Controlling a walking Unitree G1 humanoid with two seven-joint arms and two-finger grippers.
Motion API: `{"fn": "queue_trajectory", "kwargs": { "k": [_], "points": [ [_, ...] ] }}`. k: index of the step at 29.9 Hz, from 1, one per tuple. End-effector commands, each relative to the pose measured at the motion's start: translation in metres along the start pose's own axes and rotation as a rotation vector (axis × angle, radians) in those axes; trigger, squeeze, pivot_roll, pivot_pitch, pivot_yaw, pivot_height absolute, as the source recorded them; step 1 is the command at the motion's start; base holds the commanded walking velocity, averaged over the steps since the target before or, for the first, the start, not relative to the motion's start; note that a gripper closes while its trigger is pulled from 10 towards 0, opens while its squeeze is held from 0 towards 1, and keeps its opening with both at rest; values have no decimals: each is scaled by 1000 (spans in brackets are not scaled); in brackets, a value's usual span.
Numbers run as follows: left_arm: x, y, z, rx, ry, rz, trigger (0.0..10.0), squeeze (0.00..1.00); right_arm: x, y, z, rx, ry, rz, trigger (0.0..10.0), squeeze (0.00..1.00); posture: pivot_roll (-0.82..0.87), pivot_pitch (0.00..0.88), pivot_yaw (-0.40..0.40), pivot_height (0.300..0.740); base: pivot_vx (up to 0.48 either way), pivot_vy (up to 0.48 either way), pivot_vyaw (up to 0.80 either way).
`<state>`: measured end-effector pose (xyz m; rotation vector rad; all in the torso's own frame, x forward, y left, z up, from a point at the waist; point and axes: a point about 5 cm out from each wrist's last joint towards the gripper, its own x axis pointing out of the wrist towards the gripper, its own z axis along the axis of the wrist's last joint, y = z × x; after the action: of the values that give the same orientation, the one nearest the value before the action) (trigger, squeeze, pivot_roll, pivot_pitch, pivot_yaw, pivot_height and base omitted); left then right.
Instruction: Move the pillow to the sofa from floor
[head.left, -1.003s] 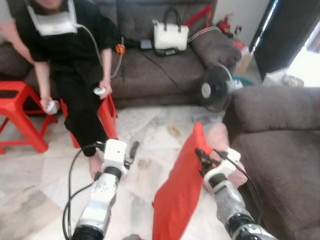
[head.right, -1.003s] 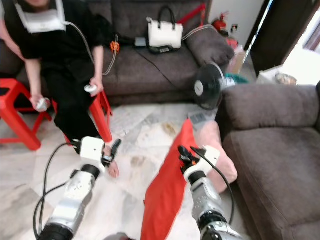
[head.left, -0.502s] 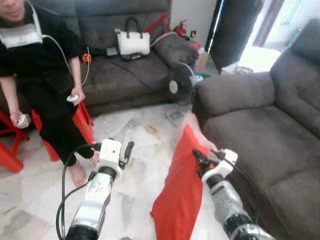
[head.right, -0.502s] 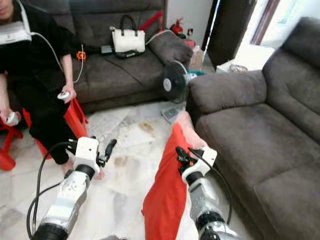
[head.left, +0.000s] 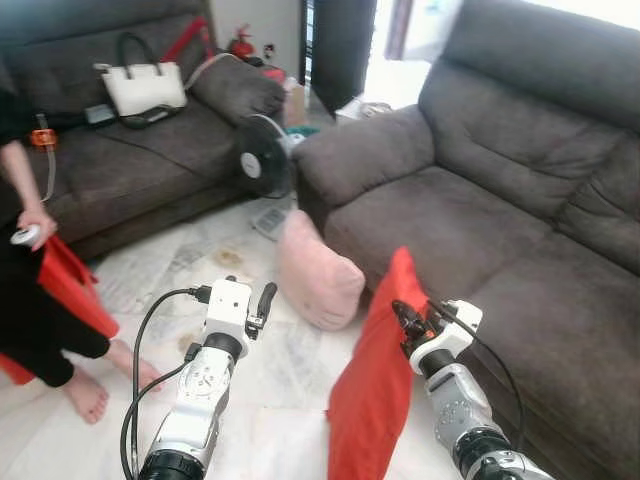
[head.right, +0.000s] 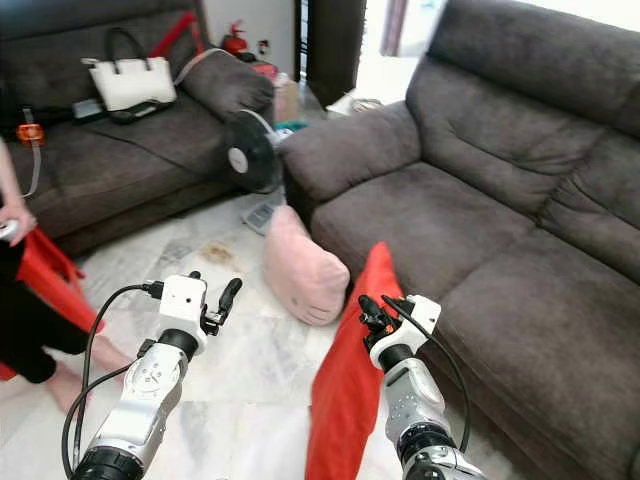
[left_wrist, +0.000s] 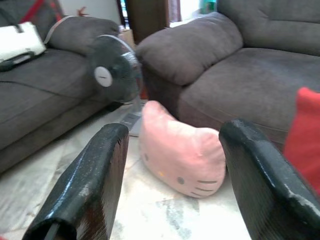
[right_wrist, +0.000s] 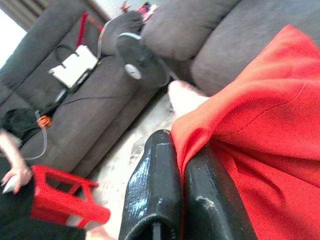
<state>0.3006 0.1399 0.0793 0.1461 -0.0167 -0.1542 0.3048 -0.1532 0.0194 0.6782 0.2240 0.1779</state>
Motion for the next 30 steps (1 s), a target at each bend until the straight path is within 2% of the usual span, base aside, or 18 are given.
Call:
{"fn": "queue_trajectory", "kwargs": {
  "k": [1, 12, 16, 26, 30],
  "points": [
    [0, 0, -1, 11, 9, -2, 10000, 0, 11, 10, 22, -45, -82, 50, 10000, 0, 149, 21, -70, 740, 0, 0, -800],
    [1, 0, -1, 32, 11, 5, 10000, 0, 11, 9, 24, -46, -83, 37, 10000, 0, 147, 30, -72, 740, 0, 0, -800],
    [1, 2, -2, 35, 17, 14, 10000, 0, 11, 9, 23, -46, -82, 33, 10000, 0, 148, 32, -73, 740, 0, -441, -800],
    [0, 2, -3, 33, 19, 13, 10000, 0, 11, 8, 23, -49, -80, 20, 10000, 0, 146, 36, -72, 740, 0, 0, -800],
    [0, 1, -3, 36, 18, 10, 10000, 0, 11, 7, 24, -49, -82, 13, 10000, 0, 145, 36, -71, 740, 0, -278, -800]
  ]
}}
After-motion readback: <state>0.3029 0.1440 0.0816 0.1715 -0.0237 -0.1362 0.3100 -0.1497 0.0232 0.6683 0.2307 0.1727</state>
